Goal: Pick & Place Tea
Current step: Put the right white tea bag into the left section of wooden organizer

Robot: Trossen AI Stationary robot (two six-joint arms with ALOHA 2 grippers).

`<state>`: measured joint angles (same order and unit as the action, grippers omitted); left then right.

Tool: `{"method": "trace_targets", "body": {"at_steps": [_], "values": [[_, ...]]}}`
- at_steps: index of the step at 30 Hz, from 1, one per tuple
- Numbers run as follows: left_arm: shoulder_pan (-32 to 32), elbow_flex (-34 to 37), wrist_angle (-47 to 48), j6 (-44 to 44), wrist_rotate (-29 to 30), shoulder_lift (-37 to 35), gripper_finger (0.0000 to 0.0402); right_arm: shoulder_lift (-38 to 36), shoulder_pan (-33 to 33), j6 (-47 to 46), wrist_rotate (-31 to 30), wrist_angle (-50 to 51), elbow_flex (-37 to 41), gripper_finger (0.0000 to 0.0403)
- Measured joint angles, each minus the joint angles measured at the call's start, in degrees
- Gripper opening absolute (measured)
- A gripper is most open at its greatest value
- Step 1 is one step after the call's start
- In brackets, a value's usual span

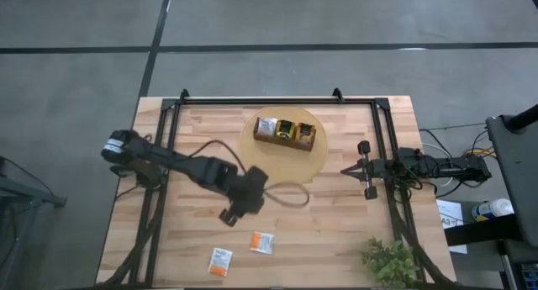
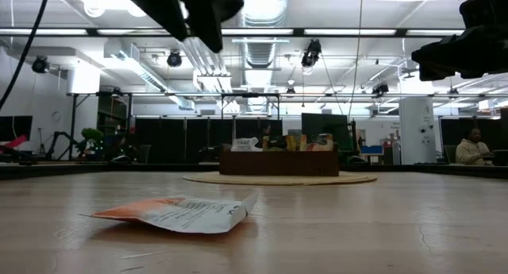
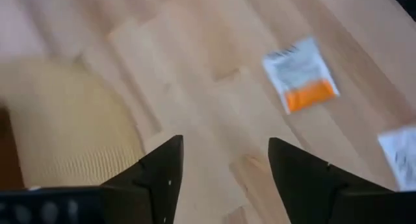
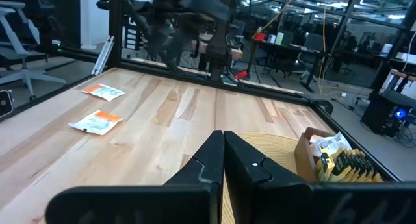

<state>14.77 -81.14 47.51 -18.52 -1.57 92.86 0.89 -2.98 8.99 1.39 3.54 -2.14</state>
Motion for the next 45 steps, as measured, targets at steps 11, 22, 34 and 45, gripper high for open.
{"method": "trace_targets", "body": {"at_steps": [11, 22, 34, 45], "values": [[9.7, 1.7, -6.9, -24.5, 7.9, 1.5, 0.0220, 0.0, 0.0, 0.0, 0.0, 0.0, 0.0, 0.0009], [14.5, -2.9, -6.8, -26.6, 10.3, 5.6, 0.0220, 0.0, 0.0, 0.0, 0.0, 0.0, 0.0, 0.0009], [14.9, -14.8, -2.2, -25.9, 8.7, 16.2, 0.0220, 0.0, 0.0, 0.0, 0.0, 0.0, 0.0, 0.0009], [14.9, -23.3, 5.5, -29.3, 8.0, 27.0, 0.0220, 0.0, 0.0, 0.0, 0.0, 0.0, 0.0, 0.0009]]}}
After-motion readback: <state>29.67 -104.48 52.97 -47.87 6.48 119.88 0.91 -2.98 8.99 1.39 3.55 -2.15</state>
